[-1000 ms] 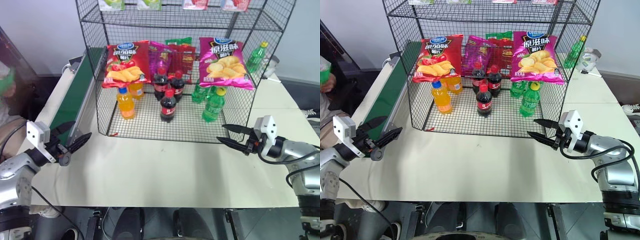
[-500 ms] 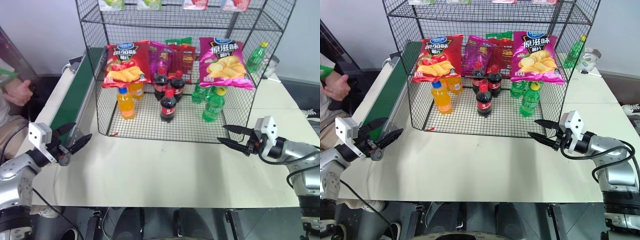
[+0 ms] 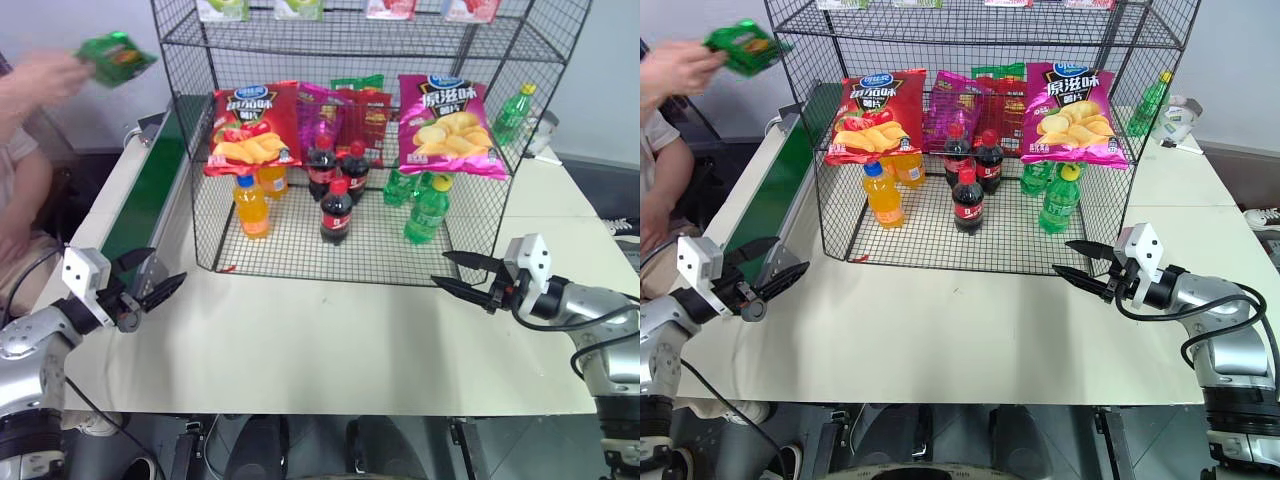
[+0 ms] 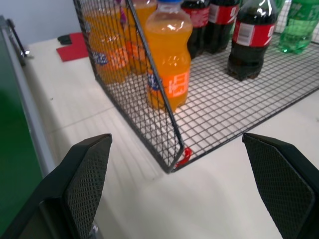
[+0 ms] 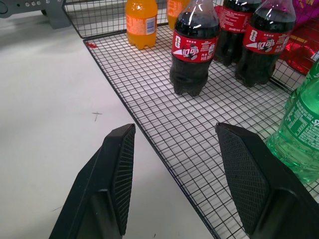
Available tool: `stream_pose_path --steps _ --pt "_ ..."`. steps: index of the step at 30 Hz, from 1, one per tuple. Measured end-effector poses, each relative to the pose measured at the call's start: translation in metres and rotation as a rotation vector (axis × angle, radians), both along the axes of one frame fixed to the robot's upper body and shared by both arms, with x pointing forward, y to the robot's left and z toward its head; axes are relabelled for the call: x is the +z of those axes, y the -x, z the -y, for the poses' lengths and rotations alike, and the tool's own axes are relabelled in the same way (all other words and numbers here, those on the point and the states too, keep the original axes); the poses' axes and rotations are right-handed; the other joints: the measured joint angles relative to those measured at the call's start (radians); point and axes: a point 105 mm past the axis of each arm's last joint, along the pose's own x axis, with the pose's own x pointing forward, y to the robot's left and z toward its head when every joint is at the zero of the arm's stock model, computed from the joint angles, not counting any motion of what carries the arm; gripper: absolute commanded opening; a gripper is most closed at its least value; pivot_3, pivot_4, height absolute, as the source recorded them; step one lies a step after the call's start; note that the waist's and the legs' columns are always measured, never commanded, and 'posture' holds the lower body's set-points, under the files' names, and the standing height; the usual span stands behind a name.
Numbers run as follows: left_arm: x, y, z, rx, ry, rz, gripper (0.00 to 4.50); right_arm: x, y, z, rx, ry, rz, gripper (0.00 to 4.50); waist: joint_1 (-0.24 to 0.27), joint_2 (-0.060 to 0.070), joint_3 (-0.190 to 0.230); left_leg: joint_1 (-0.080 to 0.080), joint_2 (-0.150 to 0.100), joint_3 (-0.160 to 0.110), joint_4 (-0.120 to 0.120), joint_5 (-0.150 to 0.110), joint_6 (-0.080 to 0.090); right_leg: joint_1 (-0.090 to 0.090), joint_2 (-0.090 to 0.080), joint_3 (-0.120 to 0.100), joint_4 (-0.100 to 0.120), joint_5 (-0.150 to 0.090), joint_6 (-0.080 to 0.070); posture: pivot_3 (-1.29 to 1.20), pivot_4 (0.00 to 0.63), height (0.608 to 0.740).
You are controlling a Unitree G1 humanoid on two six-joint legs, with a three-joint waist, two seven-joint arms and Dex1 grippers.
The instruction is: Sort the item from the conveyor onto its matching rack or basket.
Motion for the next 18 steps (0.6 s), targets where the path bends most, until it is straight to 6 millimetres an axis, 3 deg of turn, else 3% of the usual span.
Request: stream_pose_path --steps 18 --pt "-0.0048 0.0069 0.0044 -0.027 0.072 -0.065 4.50 -0.0026 0.0024 -0.0009 0.015 0.000 -0.011 2.65 -0.001 0.000 0.000 0.000 0.000 0.000 0.000 0.000 0.000 0.000 0.000 0.000 0.000 0.000 0.000 0.00 0.150 0.739"
